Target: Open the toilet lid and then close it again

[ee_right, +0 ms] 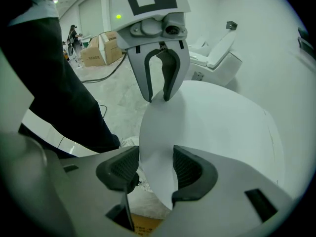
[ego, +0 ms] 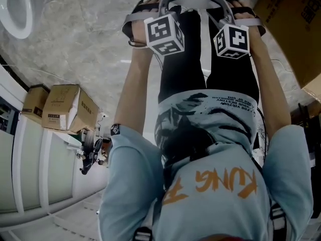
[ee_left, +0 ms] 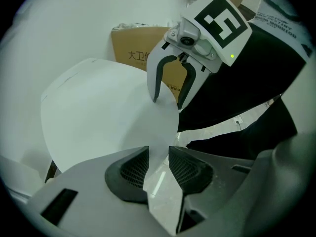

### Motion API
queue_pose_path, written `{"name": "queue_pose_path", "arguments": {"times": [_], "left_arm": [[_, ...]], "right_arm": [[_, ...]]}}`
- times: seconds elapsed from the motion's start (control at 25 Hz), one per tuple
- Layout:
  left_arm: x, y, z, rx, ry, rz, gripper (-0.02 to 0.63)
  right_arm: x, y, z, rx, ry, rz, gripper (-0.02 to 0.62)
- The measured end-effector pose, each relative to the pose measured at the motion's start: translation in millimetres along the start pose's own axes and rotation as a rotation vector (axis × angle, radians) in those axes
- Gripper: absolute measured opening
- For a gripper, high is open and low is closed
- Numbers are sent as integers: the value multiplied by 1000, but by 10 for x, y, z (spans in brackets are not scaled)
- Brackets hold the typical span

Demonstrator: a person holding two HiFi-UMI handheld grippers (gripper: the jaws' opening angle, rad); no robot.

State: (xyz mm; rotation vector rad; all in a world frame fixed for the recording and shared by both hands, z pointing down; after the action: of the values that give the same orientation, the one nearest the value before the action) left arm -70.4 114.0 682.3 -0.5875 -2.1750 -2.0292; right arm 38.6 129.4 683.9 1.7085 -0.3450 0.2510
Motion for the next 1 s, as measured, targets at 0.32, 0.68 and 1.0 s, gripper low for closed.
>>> {"name": "queue_pose_path", "arguments": {"times": [0.32, 0.68, 1.0], "left_arm": [[-279, -594, -390, -115, -352, 155, 32], [-641, -1957, -799, -353, -723, 449, 26], [-747, -3193, -1133, -555, -830, 663, 26]], "right_arm": [[-361, -320, 248, -52, 300, 28, 92], [-983, -1286, 985, 121, 494, 222, 14], [-1405, -2088, 1692, 305, 612, 348, 12]]}}
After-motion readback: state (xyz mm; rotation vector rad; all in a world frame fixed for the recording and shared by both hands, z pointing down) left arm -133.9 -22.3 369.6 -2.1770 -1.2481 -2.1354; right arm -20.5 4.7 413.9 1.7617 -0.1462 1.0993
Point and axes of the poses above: the fingertips, and each gripper's own axes: y forward along the fingers, z to its right, x out of its underside, the point moved 6 cm from there along -y, backward along the fingers, and after that the axes turned 7 degrees about -y, right-handed, at the moved point
